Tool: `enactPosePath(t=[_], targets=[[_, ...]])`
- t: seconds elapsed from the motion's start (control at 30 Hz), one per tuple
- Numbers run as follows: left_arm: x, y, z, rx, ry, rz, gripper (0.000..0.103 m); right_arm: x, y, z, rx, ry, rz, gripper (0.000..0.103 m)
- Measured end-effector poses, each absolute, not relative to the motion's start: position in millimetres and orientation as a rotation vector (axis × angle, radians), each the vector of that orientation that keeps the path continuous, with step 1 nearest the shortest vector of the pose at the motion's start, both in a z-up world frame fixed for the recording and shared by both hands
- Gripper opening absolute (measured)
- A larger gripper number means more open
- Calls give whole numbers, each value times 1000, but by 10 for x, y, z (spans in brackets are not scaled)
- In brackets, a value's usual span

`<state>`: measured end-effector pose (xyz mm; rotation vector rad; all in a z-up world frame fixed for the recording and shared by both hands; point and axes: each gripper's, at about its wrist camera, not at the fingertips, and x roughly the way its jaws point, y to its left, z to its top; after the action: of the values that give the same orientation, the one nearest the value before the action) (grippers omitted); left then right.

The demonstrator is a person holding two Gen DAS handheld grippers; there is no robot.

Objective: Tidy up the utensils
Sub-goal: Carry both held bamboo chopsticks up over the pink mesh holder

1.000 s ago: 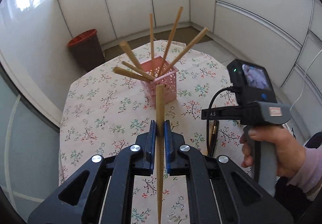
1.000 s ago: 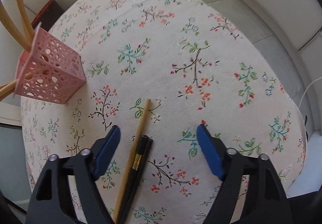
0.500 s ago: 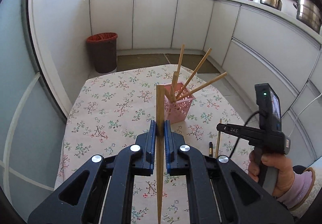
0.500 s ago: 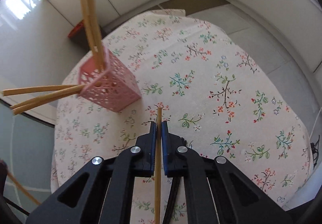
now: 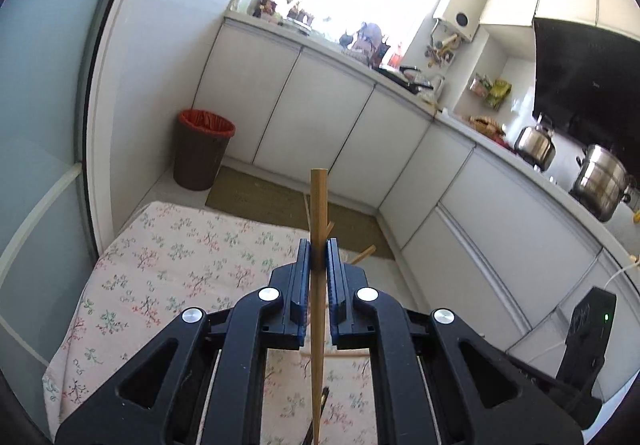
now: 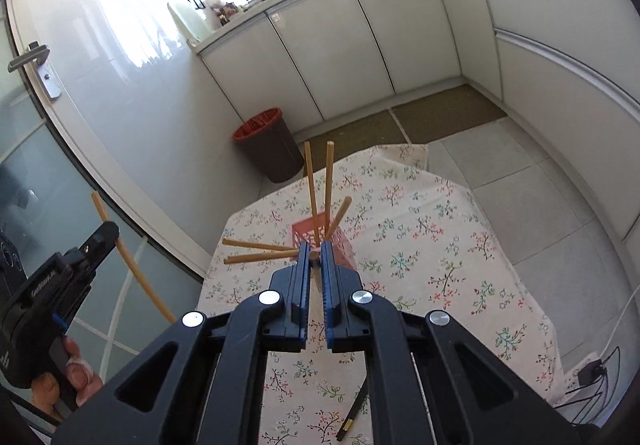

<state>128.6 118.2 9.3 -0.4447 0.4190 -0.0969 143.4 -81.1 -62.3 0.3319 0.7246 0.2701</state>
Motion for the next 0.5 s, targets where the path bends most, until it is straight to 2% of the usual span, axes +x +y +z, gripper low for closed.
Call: enactPosePath(t=[0.23,0.5], targets=[[1623,935,509,-404,208,33,7,1452,-1012,-343,327,659,288,6],[2148,631,182,-330,160,174,7,1726,-1223,-450,334,669,282,6]])
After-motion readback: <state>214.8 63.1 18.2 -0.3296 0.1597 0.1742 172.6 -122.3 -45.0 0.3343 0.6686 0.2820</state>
